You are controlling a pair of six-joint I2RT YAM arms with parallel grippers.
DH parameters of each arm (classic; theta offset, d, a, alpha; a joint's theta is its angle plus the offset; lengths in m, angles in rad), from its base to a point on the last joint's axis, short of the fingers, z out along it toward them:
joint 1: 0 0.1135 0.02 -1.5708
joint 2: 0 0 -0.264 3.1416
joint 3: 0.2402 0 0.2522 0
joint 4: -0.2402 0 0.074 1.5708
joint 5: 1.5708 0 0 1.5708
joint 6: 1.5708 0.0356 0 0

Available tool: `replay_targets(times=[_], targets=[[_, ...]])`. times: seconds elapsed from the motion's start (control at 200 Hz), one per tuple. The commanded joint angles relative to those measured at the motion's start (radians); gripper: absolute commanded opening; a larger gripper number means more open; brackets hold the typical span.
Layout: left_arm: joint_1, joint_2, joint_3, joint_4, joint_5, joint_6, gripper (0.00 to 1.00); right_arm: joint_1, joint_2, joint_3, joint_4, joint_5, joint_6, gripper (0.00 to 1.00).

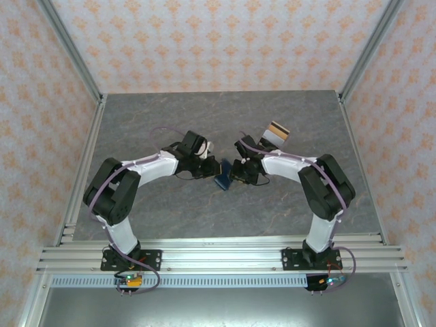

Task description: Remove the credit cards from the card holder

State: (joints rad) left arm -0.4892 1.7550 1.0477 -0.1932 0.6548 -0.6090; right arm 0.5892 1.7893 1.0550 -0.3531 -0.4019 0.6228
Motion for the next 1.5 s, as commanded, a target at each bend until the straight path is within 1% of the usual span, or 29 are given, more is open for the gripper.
replay_targets(times=[0.0, 0.04, 0.07, 0.155, 0.195, 0.27, 0.405, 0.566, 0.716, 0.871, 0.991, 1.071, 1.251, 1.286, 1.496], targets=[[-0.003, -0.058, -0.018, 0.012, -0.025, 0.021, 0.06, -0.006, -0.109, -0.060, 0.037, -0.004, 0.060, 0.33], [-0.003, -0.070, -0.020, 0.007, -0.034, 0.026, 0.05, -0.010, -0.153, -0.089, 0.070, -0.009, 0.083, 0.36], [-0.005, -0.078, -0.024, 0.004, -0.045, 0.031, 0.05, -0.016, -0.191, -0.119, 0.106, -0.015, 0.110, 0.41], [-0.004, -0.105, -0.038, 0.009, -0.062, 0.046, 0.03, -0.030, -0.253, -0.168, 0.182, -0.064, 0.167, 0.49], [-0.006, -0.115, -0.044, 0.010, -0.070, 0.052, 0.01, -0.034, -0.265, -0.175, 0.203, -0.091, 0.190, 0.51], [-0.007, -0.124, -0.045, 0.000, -0.083, 0.068, 0.00, -0.035, -0.258, -0.162, 0.215, -0.135, 0.228, 0.52], [-0.019, -0.136, -0.043, -0.007, -0.102, 0.082, 0.00, -0.034, -0.215, -0.135, 0.262, -0.206, 0.307, 0.46], [-0.032, -0.142, -0.044, -0.013, -0.124, 0.107, 0.00, -0.030, -0.162, -0.081, 0.252, -0.215, 0.344, 0.37], [-0.039, -0.147, -0.050, -0.008, -0.137, 0.103, 0.00, -0.011, -0.123, -0.018, 0.160, -0.189, 0.324, 0.31], [-0.042, -0.145, -0.053, 0.001, -0.140, 0.098, 0.00, 0.008, -0.104, -0.008, 0.131, -0.159, 0.324, 0.30], [-0.043, -0.145, -0.055, 0.007, -0.147, 0.094, 0.00, 0.020, -0.084, 0.012, 0.101, -0.135, 0.296, 0.28], [-0.043, -0.151, -0.057, 0.010, -0.166, 0.094, 0.00, 0.027, -0.066, 0.025, 0.086, -0.134, 0.283, 0.26], [-0.044, -0.148, -0.056, 0.017, -0.165, 0.089, 0.00, 0.035, -0.039, 0.036, 0.073, -0.124, 0.272, 0.26], [-0.043, -0.147, -0.058, 0.017, -0.164, 0.090, 0.00, 0.035, -0.038, 0.036, 0.072, -0.118, 0.268, 0.24], [-0.044, -0.139, -0.037, -0.010, -0.157, 0.106, 0.00, 0.041, -0.041, 0.059, 0.006, -0.021, 0.217, 0.23]])
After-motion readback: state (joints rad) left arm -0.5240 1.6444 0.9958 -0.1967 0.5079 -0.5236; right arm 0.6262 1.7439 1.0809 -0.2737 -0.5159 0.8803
